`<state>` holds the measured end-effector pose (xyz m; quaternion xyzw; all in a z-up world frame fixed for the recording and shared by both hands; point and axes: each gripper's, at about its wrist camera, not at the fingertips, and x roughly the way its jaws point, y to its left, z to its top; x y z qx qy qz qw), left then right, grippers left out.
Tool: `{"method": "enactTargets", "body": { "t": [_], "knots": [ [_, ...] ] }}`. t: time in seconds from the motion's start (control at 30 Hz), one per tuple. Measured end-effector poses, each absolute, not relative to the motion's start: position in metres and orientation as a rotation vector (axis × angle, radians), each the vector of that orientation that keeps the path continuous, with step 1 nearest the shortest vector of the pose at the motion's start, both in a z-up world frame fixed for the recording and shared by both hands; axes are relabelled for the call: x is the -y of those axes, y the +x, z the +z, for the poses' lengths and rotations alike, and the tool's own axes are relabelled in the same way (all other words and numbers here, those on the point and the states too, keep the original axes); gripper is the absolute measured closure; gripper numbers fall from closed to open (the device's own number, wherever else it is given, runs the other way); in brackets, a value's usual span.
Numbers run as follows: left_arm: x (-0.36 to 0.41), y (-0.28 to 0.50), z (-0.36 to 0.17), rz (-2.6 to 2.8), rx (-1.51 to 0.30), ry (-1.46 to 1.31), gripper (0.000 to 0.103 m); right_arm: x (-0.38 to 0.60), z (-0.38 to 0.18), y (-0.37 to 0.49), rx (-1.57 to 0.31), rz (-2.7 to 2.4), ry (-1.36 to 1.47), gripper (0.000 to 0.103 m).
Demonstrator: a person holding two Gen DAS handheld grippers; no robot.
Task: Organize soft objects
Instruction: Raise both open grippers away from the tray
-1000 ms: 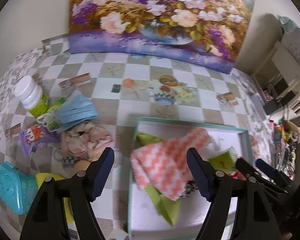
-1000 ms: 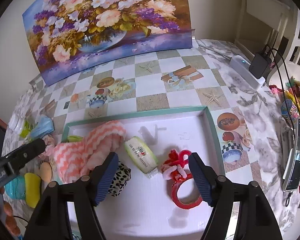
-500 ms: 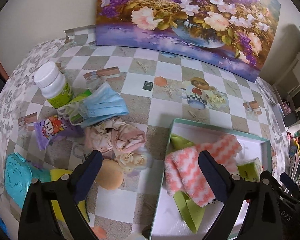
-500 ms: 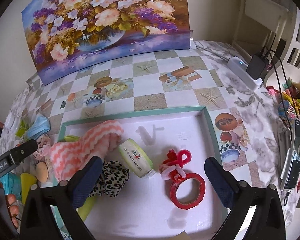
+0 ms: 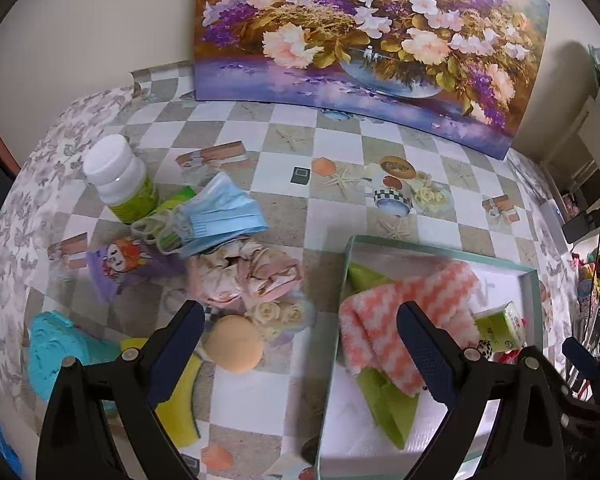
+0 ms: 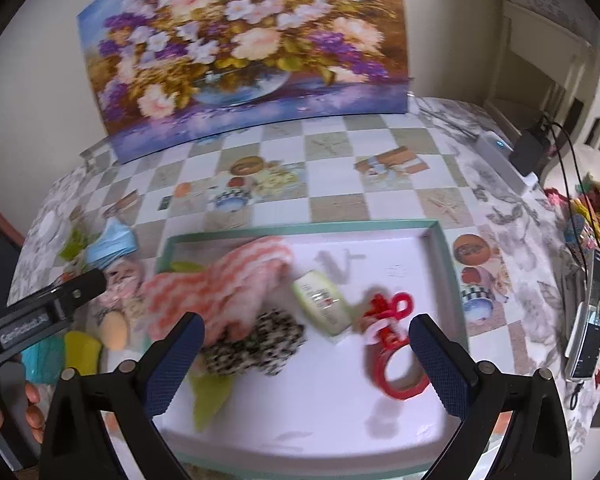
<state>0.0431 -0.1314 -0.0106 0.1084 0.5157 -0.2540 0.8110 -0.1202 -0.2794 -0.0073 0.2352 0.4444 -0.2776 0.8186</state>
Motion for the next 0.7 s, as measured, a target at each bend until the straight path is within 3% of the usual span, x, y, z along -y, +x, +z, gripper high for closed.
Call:
{"method": "enactTargets", "body": {
  "t": [0.33,0.7],
  "knots": [
    [0.102,0.042,0.008,-0.428,-1.018,0.237,0.006,0.245,0.022,-0.126,-0.849,-0.623,0.434,0.0],
    [0.065,0.051,0.009,-0.393,-1.058,0.213,0.006,0.212,0.002,-0.112,-0.944,-0.575,0.47,0.0]
  ]
}}
